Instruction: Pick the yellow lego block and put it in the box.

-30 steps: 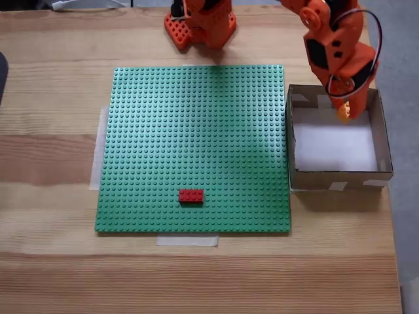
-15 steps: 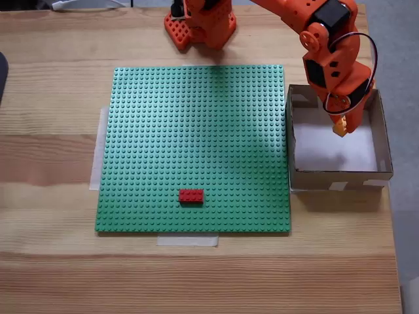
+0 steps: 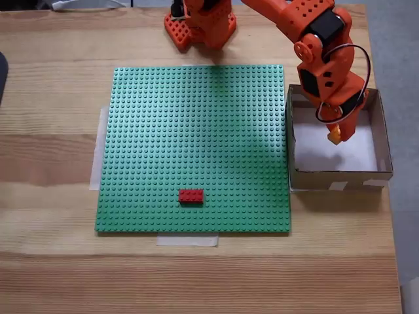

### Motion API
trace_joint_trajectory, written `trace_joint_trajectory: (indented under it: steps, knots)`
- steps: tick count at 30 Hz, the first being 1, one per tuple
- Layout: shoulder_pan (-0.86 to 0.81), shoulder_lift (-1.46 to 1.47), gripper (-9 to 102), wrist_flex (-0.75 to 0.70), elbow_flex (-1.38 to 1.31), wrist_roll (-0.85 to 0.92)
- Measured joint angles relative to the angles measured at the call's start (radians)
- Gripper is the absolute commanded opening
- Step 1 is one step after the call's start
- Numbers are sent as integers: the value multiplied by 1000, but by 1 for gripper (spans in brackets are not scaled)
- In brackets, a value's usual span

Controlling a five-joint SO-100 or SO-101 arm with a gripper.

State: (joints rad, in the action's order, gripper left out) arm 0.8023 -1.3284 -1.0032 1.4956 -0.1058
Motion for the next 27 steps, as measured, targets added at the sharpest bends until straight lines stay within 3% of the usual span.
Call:
trace_joint_trajectory:
  steps: [14,27]
  knots:
    - [-11,37,-1,69,64,32]
    - [3,43,6,75,61,77]
